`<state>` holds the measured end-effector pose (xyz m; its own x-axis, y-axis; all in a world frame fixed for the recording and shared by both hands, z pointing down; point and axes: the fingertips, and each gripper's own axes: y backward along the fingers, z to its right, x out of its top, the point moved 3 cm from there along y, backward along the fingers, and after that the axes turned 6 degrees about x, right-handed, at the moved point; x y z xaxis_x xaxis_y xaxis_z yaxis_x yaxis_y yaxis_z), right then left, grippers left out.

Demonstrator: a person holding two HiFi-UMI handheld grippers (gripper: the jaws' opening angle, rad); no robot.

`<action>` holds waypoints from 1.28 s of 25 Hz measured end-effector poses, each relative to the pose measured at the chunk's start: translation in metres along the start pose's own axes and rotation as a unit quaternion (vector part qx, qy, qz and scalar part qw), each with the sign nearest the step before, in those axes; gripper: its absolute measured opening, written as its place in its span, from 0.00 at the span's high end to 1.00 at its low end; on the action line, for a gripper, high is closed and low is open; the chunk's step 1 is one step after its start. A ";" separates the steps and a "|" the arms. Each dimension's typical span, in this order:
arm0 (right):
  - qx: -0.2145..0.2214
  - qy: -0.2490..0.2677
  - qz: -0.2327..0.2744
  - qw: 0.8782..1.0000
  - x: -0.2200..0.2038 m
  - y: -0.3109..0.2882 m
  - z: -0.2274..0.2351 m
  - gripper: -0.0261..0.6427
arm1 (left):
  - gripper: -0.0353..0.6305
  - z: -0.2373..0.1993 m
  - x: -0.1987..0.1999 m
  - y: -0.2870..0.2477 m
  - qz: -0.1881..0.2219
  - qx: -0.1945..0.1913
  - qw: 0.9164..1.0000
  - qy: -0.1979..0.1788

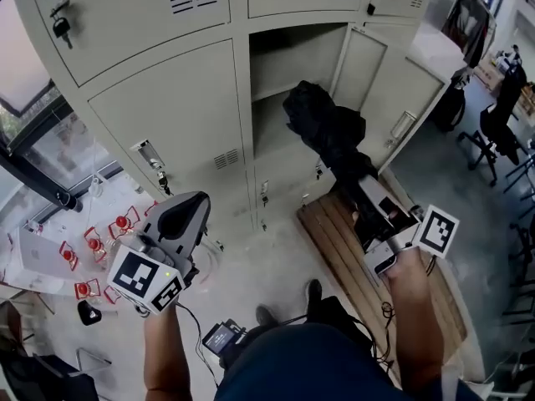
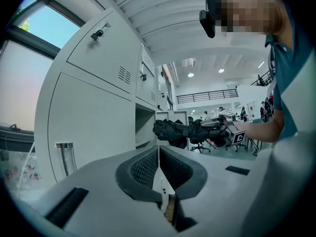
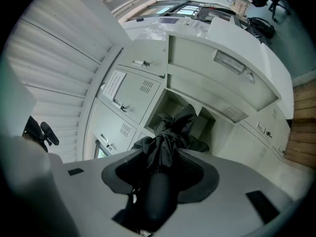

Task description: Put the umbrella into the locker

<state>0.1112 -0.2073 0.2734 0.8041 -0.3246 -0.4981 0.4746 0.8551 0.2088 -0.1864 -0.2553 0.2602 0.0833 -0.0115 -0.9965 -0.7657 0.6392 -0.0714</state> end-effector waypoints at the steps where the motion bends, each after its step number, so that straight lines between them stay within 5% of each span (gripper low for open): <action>1: -0.002 0.000 -0.003 1.000 -0.001 -0.004 0.004 0.66 | 0.91 -0.004 -0.001 0.000 0.001 0.002 1.000 0.002; 32: -0.039 -0.037 -0.070 0.996 -0.002 -0.076 0.124 0.66 | 0.91 -0.046 -0.053 -0.027 -0.058 0.069 0.995 0.032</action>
<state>0.1178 -0.3217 0.3624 0.7577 -0.4692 -0.4535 0.5565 0.8276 0.0735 -0.1990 -0.3071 0.3131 0.1221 -0.1387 -0.9828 -0.6580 0.7300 -0.1848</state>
